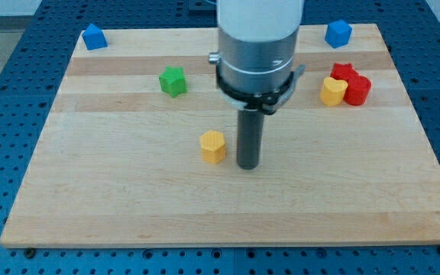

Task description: Place the yellow hexagon vertically below the blue triangle

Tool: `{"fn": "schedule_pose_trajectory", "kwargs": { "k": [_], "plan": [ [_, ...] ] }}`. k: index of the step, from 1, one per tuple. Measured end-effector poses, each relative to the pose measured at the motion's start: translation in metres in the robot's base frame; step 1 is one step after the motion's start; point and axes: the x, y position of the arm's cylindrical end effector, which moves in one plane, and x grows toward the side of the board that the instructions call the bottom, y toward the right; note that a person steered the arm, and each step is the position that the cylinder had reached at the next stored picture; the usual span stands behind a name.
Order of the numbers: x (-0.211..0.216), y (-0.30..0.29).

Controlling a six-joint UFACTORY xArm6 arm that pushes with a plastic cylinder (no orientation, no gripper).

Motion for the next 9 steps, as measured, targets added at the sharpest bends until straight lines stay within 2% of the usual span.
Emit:
{"fn": "schedule_pose_trajectory", "kwargs": {
  "k": [1, 3, 7, 9],
  "plan": [
    [-0.025, -0.041],
    [-0.111, -0.122],
    [-0.141, -0.188],
    [-0.138, -0.216]
  ]
}}
